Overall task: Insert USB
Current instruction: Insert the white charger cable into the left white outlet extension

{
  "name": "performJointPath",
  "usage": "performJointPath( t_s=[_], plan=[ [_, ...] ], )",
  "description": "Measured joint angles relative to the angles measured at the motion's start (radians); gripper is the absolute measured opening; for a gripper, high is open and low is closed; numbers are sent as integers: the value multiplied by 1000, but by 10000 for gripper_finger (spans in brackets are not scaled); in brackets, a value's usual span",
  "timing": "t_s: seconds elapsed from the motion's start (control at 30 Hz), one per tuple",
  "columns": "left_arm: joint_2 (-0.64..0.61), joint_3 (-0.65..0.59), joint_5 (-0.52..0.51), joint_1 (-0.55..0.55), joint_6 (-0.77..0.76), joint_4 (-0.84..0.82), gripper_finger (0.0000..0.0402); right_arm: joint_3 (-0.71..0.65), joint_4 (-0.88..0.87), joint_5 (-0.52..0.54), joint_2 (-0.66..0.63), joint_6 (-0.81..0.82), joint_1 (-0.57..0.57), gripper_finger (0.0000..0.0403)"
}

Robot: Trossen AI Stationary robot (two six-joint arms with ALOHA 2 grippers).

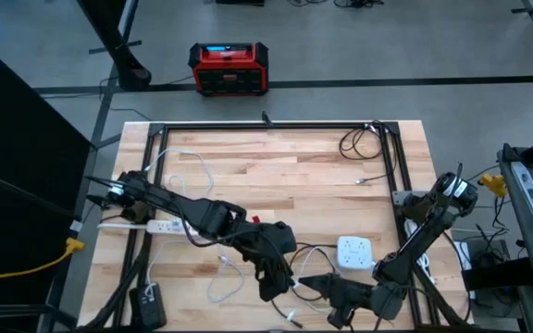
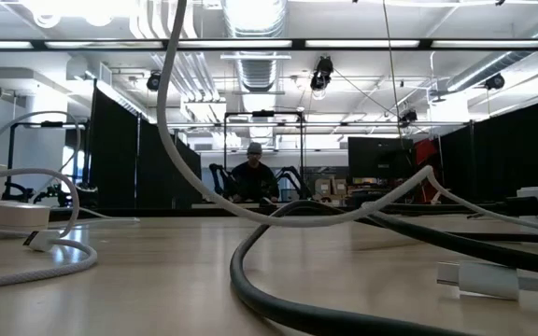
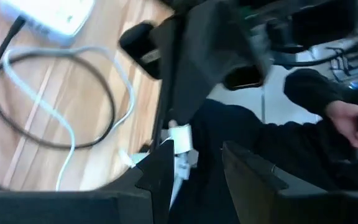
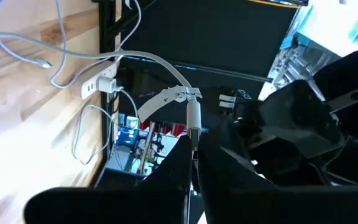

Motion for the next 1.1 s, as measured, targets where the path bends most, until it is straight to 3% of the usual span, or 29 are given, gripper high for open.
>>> performJointPath(
  t_s=[0.83, 1.1],
  plan=[
    [30, -3, 38, -14, 19, 58, 123, -1, 30, 0, 0, -22, 0, 1],
    [29, -3, 30, -14, 37, 55, 76, -1, 34, 0, 0, -22, 0, 1]
  ],
)
